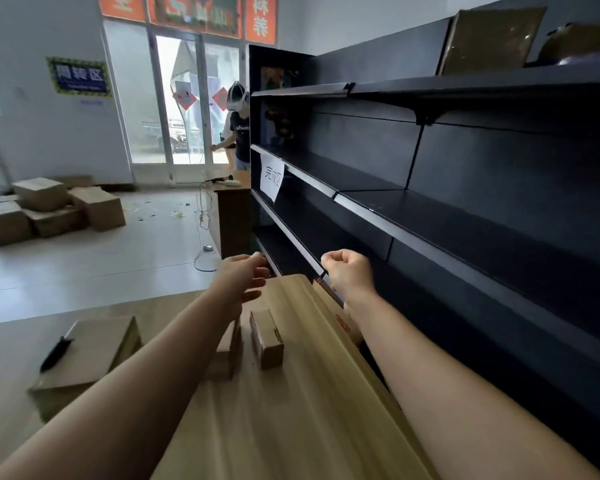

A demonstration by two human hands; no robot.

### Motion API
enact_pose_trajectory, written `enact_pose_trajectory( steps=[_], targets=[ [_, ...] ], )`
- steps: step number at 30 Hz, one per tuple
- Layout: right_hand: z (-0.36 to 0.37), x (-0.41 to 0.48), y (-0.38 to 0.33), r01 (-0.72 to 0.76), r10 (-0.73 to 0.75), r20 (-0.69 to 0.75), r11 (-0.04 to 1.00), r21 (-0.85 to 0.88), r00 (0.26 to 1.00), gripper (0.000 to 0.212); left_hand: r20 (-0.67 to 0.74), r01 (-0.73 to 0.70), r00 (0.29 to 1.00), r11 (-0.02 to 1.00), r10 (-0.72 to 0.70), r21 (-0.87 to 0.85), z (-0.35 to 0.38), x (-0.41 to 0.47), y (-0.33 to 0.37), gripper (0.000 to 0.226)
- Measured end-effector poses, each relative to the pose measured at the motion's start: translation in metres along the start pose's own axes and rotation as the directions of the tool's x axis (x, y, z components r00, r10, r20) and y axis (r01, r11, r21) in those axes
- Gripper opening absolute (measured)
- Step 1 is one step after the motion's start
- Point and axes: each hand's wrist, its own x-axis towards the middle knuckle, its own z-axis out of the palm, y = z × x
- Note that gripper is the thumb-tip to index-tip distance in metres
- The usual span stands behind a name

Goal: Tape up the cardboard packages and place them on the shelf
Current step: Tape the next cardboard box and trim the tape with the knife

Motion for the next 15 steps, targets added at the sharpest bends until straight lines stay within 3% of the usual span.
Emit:
enact_pose_trajectory(
  steps=[15],
  targets=[
    [0.101,0.061,0.016,0.043,-0.003,0.329,0.992,-0.117,0.944,0.01,-0.31,0.112,0.944,0.994,-0.109,-0.009,-0.07,0.078,-0.043,0.021]
  ],
)
